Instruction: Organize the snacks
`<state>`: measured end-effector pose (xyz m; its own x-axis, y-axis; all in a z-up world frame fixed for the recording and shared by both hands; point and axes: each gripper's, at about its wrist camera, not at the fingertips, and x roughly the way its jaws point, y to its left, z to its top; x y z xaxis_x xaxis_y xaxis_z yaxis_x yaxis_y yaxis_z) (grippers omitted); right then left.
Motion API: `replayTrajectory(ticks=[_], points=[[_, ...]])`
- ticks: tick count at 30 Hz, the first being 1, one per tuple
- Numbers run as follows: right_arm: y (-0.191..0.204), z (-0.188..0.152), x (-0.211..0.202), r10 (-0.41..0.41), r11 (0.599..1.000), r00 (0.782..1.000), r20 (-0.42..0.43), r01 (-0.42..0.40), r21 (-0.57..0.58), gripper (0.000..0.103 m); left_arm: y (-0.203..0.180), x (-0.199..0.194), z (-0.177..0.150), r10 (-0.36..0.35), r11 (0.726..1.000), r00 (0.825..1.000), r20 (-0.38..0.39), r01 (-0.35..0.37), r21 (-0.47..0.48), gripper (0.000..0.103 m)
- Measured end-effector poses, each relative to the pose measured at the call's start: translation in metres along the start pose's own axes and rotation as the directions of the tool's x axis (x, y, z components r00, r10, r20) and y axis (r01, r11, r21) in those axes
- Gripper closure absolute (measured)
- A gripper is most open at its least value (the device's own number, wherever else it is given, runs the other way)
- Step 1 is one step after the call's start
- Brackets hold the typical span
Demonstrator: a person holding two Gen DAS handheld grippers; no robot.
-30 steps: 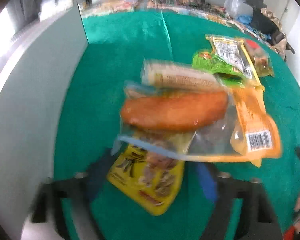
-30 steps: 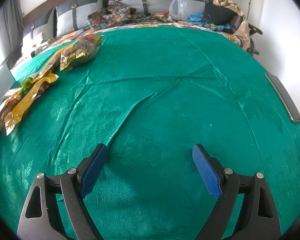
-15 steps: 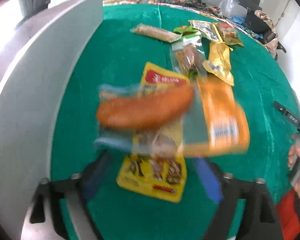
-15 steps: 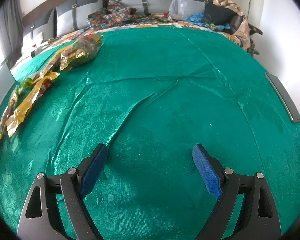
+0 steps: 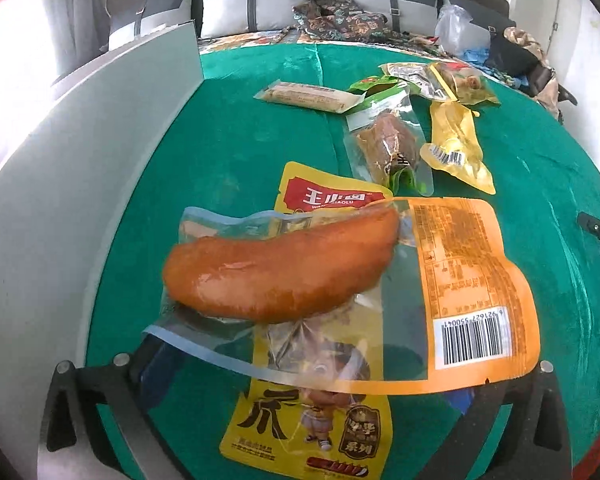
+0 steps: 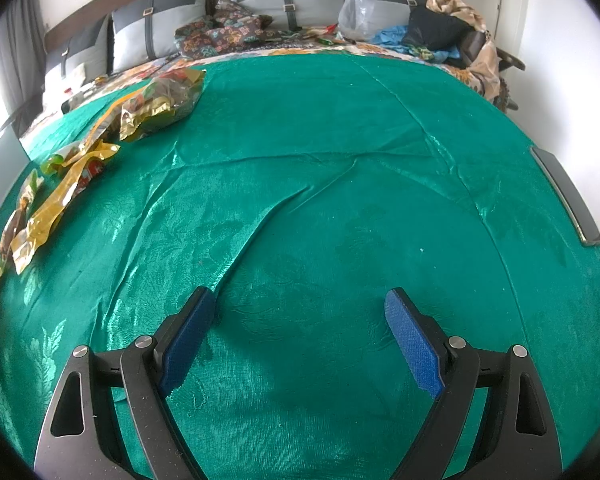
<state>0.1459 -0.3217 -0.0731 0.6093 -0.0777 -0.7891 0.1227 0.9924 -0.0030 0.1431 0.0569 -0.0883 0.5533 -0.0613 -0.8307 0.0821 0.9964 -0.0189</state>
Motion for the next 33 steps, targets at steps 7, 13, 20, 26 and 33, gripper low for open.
replayTrajectory(ticks=[7,13,20,26,33], points=[[0.0,0.0,0.0,0.0,1.0,1.0,0.0,0.0,0.0,0.014,0.0,-0.01,-0.007,0.004,1.0,1.0,0.011,-0.004,-0.004,0.0],[-0.001,0.0,0.0,0.0,1.0,1.0,-0.001,0.0,0.002,0.013,0.001,-0.014,-0.012,-0.019,0.999,1.0,-0.003,0.019,0.036,0.0],[0.018,0.005,-0.015,0.187,0.973,0.981,-0.046,-0.192,-0.128,0.015,0.021,-0.03,-0.033,-0.032,0.998,0.999,0.006,0.031,0.045,0.0],[0.176,0.017,-0.082,0.502,0.623,0.837,-0.217,-0.524,-0.581,0.014,0.024,-0.037,-0.043,-0.03,0.999,0.999,-0.025,0.031,0.043,0.0],[0.341,-0.015,-0.064,0.376,0.241,0.818,-0.435,-0.539,-0.807,0.016,0.036,-0.056,-0.063,-0.062,0.998,0.996,-0.071,0.061,-0.011,0.0]])
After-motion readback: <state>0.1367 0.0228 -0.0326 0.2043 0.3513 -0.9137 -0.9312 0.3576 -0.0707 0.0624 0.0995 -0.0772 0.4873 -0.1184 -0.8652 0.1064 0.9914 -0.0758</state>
